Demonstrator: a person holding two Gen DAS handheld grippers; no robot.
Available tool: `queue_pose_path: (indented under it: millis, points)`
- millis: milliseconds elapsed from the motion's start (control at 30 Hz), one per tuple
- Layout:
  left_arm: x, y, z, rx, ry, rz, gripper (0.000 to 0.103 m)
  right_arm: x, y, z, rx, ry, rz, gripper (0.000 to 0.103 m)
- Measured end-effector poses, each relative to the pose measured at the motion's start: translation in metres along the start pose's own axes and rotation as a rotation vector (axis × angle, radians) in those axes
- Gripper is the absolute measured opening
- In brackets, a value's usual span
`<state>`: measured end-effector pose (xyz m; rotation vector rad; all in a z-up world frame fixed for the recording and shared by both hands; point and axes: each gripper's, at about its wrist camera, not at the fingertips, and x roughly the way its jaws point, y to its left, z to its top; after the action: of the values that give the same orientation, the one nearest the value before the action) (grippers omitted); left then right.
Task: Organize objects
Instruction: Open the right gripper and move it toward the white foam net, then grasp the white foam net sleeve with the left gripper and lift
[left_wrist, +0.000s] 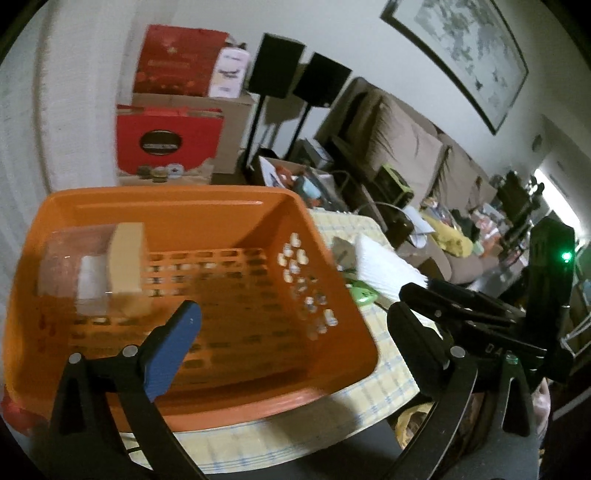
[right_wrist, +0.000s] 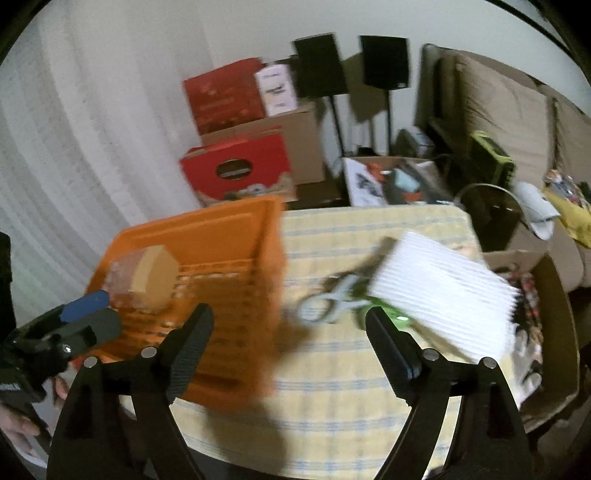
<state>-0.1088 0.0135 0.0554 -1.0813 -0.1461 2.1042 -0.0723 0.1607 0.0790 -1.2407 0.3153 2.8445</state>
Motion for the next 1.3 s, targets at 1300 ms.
queue_pose_path:
  millis: [1300]
  points:
    - [0.195, -0.153, 0.022, 0.218, 0.269, 0.055, 0.101, 0.016, -0.229, -0.045, 0.338, 0.067, -0.187, 0.086]
